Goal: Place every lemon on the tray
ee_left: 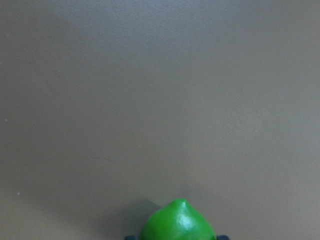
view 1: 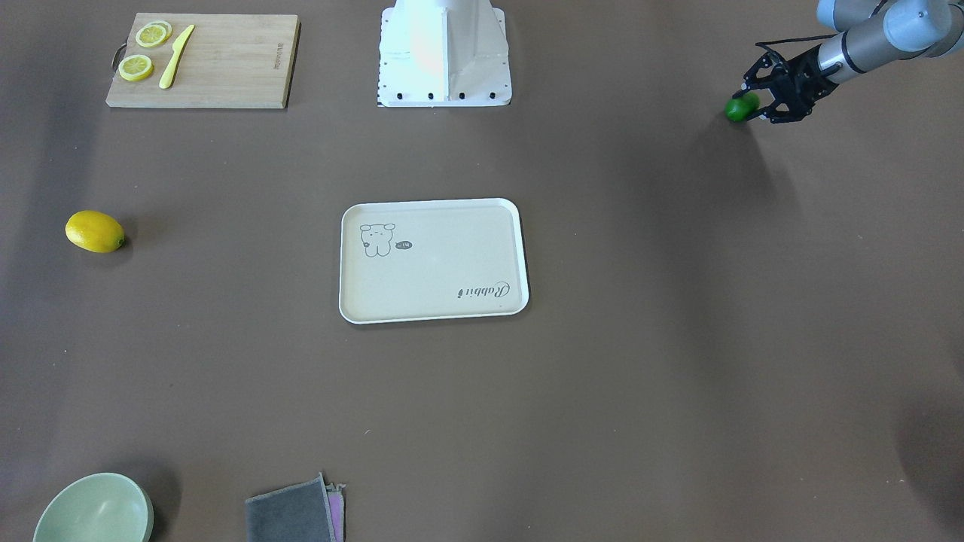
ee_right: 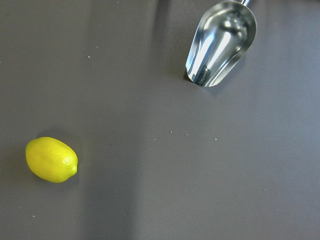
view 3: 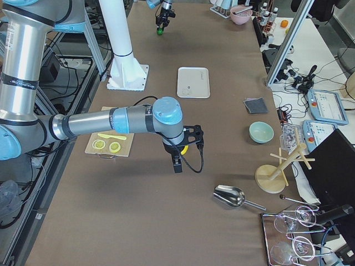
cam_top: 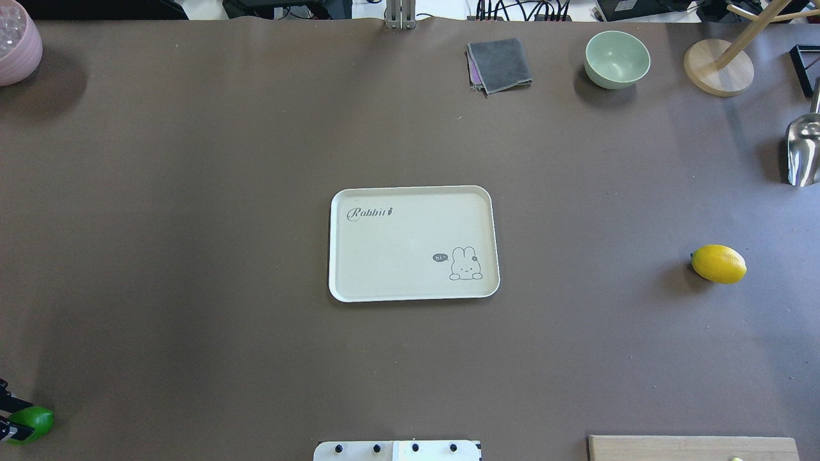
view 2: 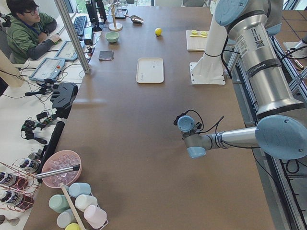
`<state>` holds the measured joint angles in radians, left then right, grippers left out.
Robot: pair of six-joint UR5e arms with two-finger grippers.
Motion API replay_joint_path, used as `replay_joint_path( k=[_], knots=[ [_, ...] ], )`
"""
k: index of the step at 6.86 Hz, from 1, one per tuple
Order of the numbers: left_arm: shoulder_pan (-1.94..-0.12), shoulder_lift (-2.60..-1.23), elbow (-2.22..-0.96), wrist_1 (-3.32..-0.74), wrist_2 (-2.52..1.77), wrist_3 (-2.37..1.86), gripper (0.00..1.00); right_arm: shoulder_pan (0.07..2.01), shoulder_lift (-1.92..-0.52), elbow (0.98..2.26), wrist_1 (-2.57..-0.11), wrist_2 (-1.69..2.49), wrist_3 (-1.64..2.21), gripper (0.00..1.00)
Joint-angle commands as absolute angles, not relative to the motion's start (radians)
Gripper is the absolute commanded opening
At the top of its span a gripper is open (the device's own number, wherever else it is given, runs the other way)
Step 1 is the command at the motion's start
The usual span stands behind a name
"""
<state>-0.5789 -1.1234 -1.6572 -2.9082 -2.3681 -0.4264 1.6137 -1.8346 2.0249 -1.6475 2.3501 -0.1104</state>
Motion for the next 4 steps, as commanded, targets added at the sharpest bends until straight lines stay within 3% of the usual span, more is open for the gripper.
replay_joint_path(
  k=[1,2,4],
  knots=[
    [-0.578,-1.123,-1.654,-2.933,-2.353,-0.425,0.1,1.614,-1.835,2.025,-1.647,2.35,-0.109,1.0],
    [-0.58,-1.118,-1.649,-2.994,-2.349,-0.429,0.0,1.614,-1.835,2.025,-1.647,2.35,-0.106,1.0],
    [-0.587,-1.15,-1.658,-3.133,-2.327,-0.614,0.0,1.614,-1.833,2.026,-1.647,2.35,-0.104,1.0]
  ],
)
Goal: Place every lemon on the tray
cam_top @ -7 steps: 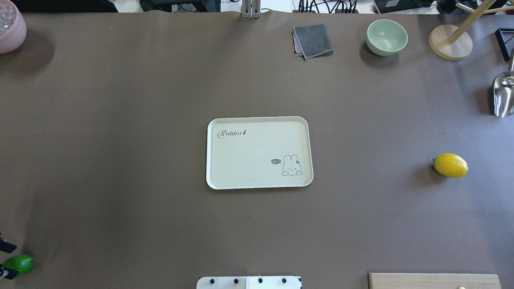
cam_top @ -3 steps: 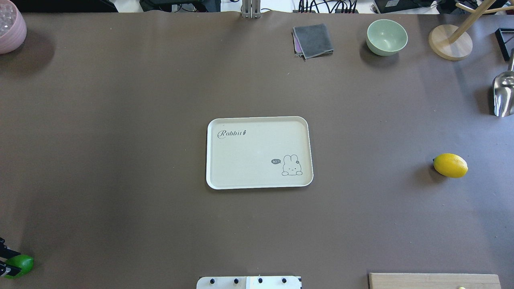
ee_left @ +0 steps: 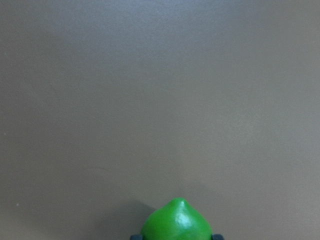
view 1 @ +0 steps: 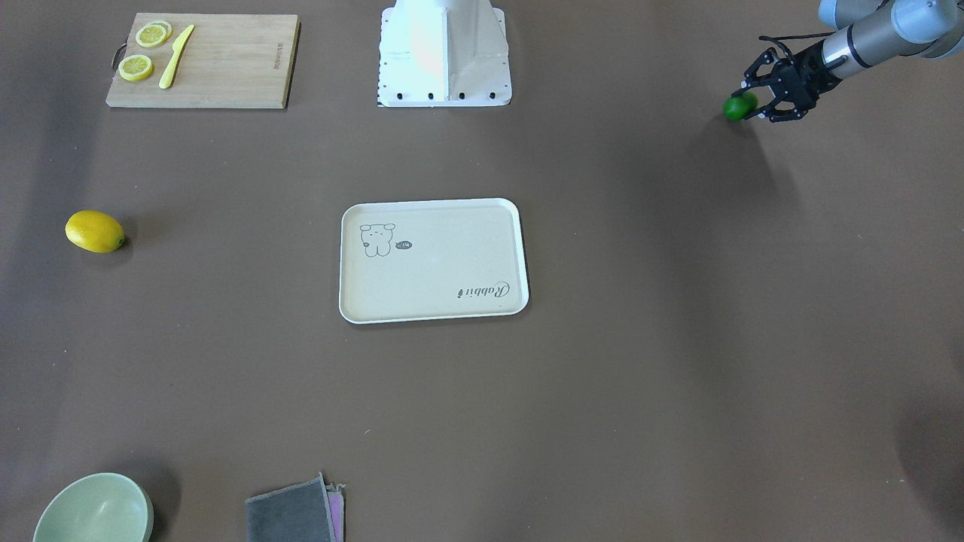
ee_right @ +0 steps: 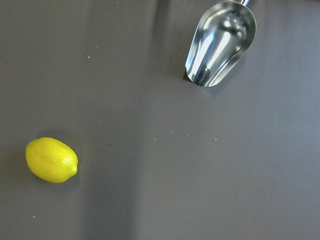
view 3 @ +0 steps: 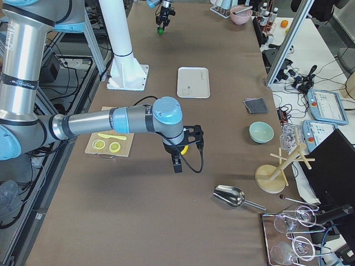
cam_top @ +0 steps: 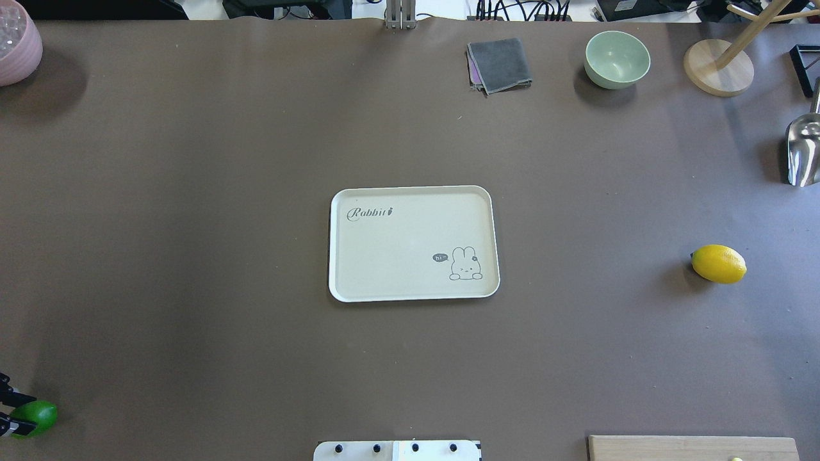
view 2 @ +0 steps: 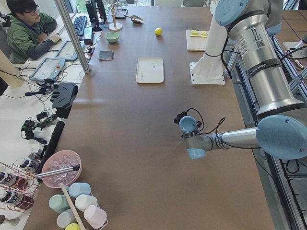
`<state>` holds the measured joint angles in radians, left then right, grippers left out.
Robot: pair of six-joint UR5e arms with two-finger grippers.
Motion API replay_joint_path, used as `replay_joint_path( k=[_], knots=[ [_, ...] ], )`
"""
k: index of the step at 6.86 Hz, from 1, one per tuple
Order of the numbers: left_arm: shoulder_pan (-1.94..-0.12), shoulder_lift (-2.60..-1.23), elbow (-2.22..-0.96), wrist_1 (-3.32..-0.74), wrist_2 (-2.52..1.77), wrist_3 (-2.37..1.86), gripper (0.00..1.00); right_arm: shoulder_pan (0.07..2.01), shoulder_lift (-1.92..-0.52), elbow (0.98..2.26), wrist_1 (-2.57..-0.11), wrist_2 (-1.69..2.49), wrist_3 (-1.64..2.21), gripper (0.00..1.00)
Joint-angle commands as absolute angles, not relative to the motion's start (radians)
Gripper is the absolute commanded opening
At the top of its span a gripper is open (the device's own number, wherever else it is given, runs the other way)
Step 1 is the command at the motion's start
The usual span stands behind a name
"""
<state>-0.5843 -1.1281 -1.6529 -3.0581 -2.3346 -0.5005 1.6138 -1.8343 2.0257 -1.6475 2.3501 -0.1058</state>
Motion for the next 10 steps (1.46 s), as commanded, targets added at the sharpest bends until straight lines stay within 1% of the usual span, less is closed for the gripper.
replay_joint_path(
  k=[1,3,5,6,8,10],
  knots=[
    [-0.591,-1.22,-1.657,-3.143,-2.327,-0.688,0.0,1.614,-1.833,2.026,-1.647,2.35,-0.103,1.0],
    [-0.612,-1.386,-1.654,-3.131,-2.324,-0.887,0.0,1.614,-1.833,2.026,-1.647,2.35,-0.103,1.0],
    [-0.696,-1.558,-1.657,-3.038,-2.329,-1.003,0.0,1.614,-1.833,2.025,-1.647,2.35,-0.103,1.0],
    [-0.709,-1.66,-1.657,-2.951,-2.324,-1.041,0.0,1.614,-1.835,2.025,-1.647,2.35,-0.103,1.0],
    [-0.719,-1.817,-1.657,-2.79,-2.228,-1.087,0.0,1.614,-1.835,2.025,-1.647,2.35,-0.103,1.0],
    [-0.712,-1.977,-1.651,-2.552,-2.119,-1.094,0.0,1.614,-1.835,2.025,-1.649,2.35,-0.101,1.0]
  ],
)
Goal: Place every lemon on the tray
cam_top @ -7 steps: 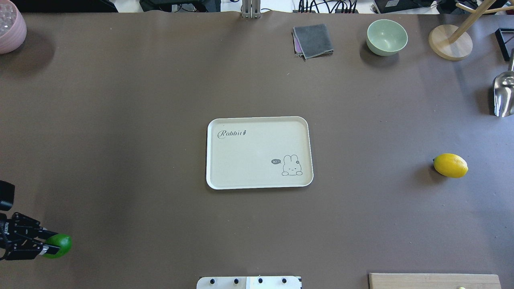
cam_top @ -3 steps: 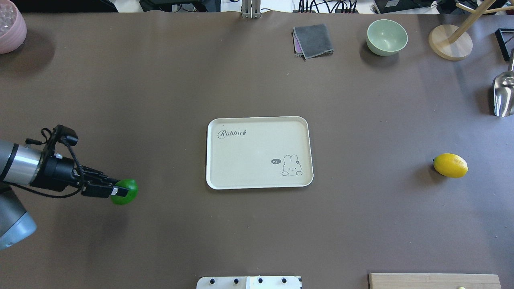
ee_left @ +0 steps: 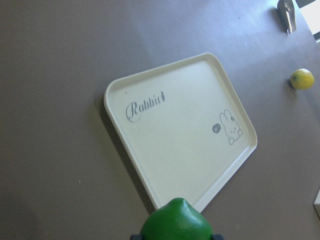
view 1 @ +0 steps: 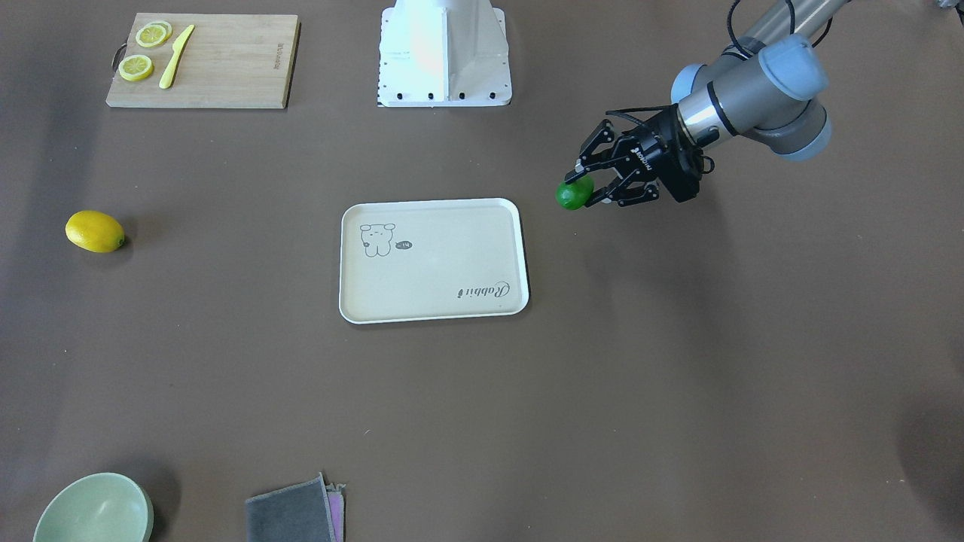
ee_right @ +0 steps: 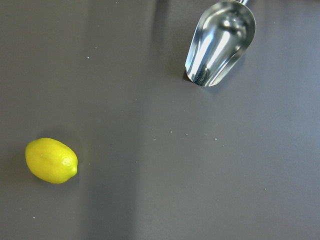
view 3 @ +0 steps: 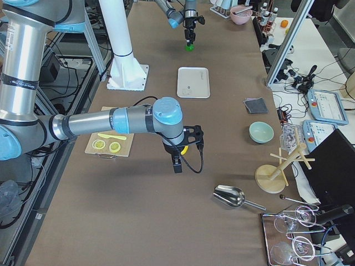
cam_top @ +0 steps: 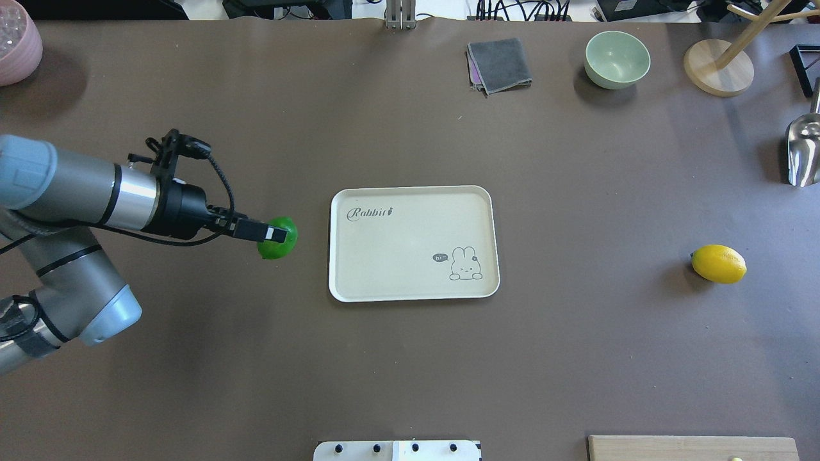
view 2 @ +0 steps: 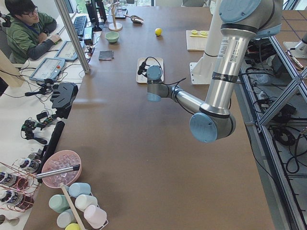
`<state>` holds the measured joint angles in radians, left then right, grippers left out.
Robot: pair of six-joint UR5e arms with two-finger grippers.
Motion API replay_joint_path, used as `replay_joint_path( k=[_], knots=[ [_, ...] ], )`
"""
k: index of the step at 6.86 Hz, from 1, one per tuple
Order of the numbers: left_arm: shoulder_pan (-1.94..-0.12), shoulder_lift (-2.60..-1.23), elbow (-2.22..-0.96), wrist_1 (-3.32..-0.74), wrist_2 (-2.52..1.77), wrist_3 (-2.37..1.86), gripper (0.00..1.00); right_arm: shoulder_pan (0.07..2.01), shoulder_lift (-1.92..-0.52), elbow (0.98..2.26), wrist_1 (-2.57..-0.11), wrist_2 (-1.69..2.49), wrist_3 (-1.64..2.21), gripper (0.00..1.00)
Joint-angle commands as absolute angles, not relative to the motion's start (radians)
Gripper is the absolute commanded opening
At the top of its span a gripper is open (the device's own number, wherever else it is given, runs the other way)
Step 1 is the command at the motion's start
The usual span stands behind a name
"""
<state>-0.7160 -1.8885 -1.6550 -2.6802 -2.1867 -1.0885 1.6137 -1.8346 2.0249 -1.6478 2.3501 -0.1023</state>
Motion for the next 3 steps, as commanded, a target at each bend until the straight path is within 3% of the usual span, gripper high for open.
replay_joint_path(
  k=[1,3],
  knots=[
    [-0.697,-2.047,-1.644,-2.458,-2.077,-1.095,0.0,1.614,-1.835,2.023,-1.649,2.352,-0.101,1.0],
    [-0.59,-2.149,-1.555,-2.399,-1.9,-1.115,0.0,1.614,-1.835,2.025,-1.649,2.352,-0.101,1.0]
  ],
)
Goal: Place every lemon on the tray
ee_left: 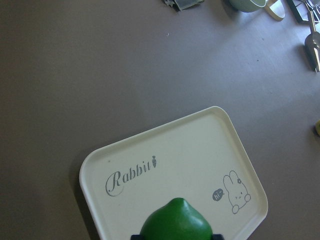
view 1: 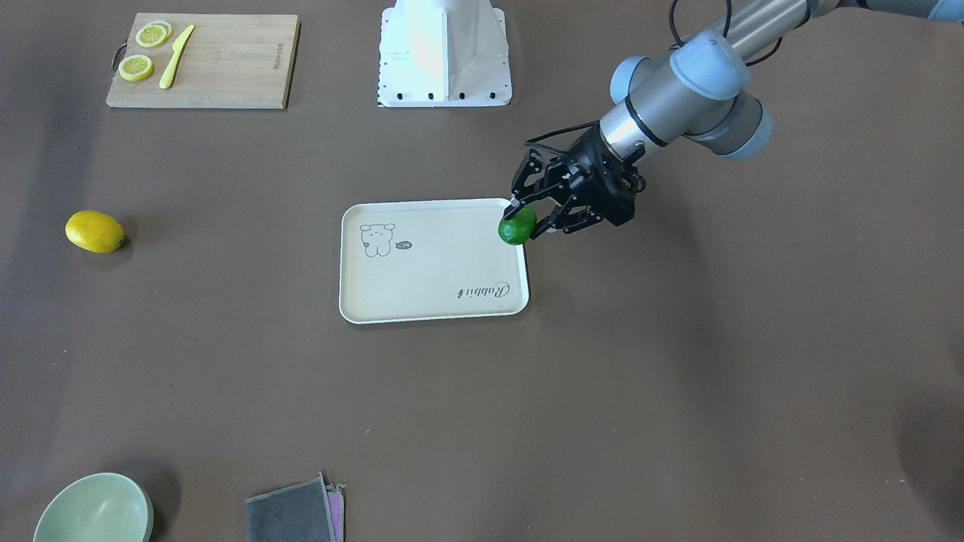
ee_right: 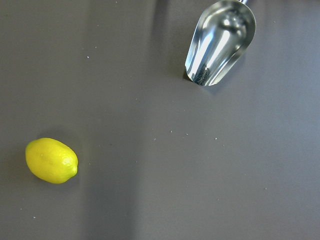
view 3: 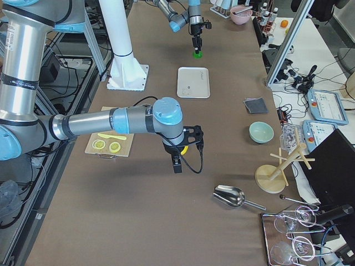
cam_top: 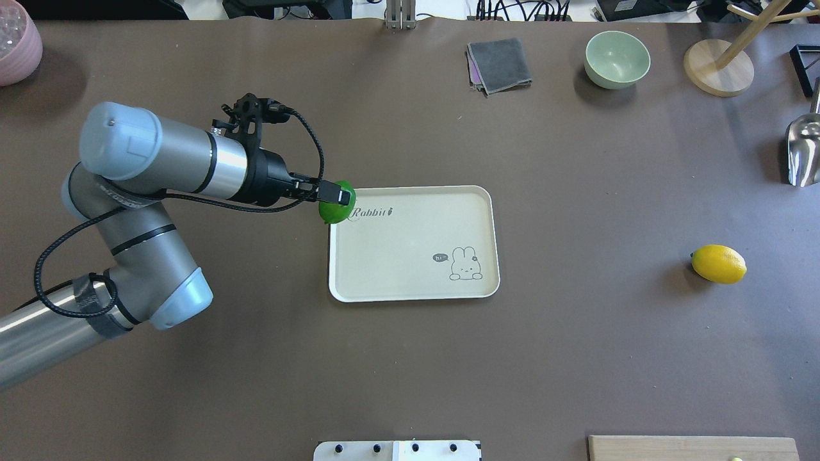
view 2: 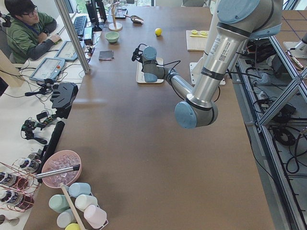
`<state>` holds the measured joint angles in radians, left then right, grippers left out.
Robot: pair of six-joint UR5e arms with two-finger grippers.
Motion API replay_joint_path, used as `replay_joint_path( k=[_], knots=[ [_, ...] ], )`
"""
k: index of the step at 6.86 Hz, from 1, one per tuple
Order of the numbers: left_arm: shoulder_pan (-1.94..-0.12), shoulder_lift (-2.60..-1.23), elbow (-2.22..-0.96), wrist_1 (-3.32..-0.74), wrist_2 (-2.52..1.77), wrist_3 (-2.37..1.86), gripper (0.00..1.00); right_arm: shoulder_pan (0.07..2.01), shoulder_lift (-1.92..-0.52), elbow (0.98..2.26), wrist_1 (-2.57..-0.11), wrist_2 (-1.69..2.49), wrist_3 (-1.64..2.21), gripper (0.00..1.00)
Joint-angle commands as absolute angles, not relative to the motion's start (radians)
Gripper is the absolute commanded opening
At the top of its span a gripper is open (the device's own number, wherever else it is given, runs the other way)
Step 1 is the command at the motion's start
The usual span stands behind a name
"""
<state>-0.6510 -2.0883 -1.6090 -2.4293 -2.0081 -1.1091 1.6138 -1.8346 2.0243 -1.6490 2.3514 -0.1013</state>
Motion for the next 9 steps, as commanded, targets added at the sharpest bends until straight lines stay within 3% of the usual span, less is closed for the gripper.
replay_joint_path(
  k=[1,2,3,4,7,9],
  knots=[
    [-0.551,-2.187,-1.511,-2.396,-1.822,-1.117,0.0,1.614,-1.835,2.025,-1.649,2.352,-0.101,1.0],
    [-0.542,-2.197,-1.493,-2.396,-1.807,-1.117,0.0,1.614,-1.835,2.025,-1.649,2.352,-0.101,1.0],
    [-0.541,-2.2,-1.493,-2.399,-1.807,-1.118,0.33,1.614,-1.835,2.025,-1.649,2.355,-0.101,1.0],
    [-0.531,-2.195,-1.493,-2.408,-1.809,-1.12,0.98,1.614,-1.835,2.025,-1.649,2.359,-0.101,1.0],
    [-0.553,-2.194,-1.578,-2.291,-1.839,-1.115,0.99,1.614,-1.832,2.036,-1.646,2.379,-0.101,1.0],
    [-0.711,-2.139,-1.682,-2.15,-2.086,-1.085,0.99,1.614,-1.83,2.037,-1.644,2.416,-0.056,1.0]
  ],
)
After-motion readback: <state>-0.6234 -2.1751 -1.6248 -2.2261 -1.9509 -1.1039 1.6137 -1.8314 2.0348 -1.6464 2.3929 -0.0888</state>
